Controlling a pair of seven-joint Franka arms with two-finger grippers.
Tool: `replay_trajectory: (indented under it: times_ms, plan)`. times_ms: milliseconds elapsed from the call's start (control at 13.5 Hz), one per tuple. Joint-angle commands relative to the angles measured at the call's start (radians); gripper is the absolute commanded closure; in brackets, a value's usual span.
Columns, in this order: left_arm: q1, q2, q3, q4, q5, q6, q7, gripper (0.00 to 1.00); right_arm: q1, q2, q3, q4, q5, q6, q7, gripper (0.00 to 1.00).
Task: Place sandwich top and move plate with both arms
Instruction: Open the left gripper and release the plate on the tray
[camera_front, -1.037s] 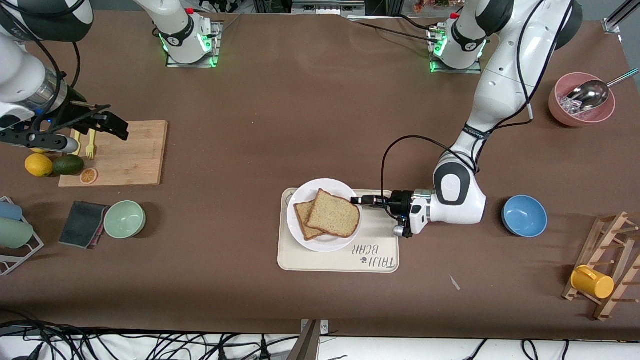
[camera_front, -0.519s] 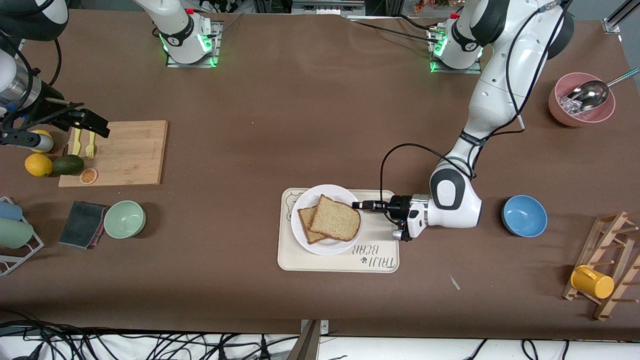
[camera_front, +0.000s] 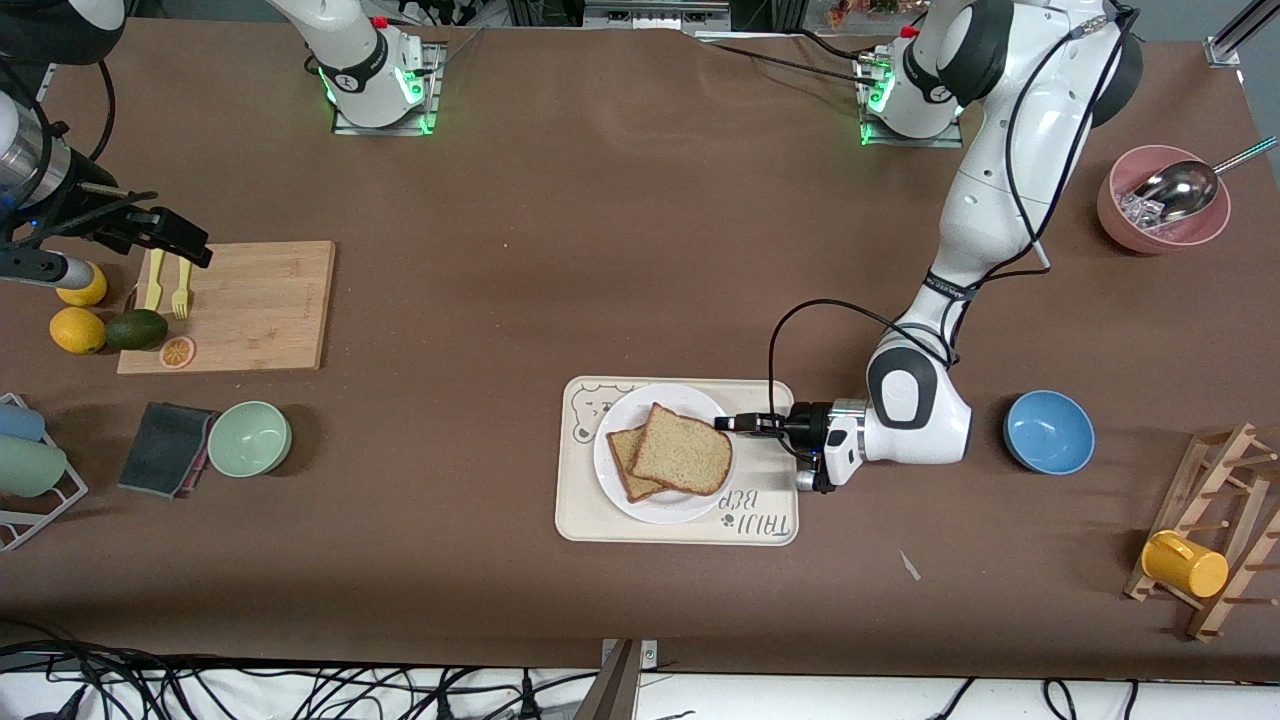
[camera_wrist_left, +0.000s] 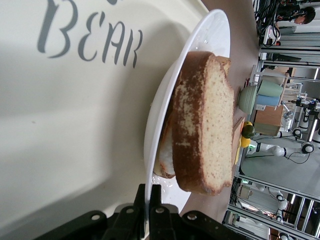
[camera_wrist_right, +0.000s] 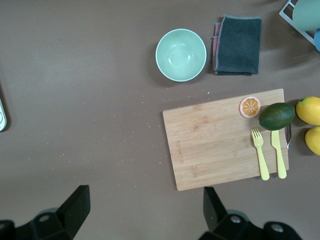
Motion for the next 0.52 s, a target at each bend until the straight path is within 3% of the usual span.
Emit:
replay_trajectory:
  times_ms: [0, 444]
  plan:
    - [-0.02, 0.019, 0.003, 0.041, 0.028, -0.011, -0.001, 1.0, 0.001, -0.01, 0.002, -0.009, 0.017, 0.033, -0.019, 0.0]
    - [-0.019, 0.011, 0.003, 0.041, 0.03, -0.013, -0.009, 1.0, 0.002, 0.002, 0.0, 0.003, 0.039, 0.051, -0.02, 0.0]
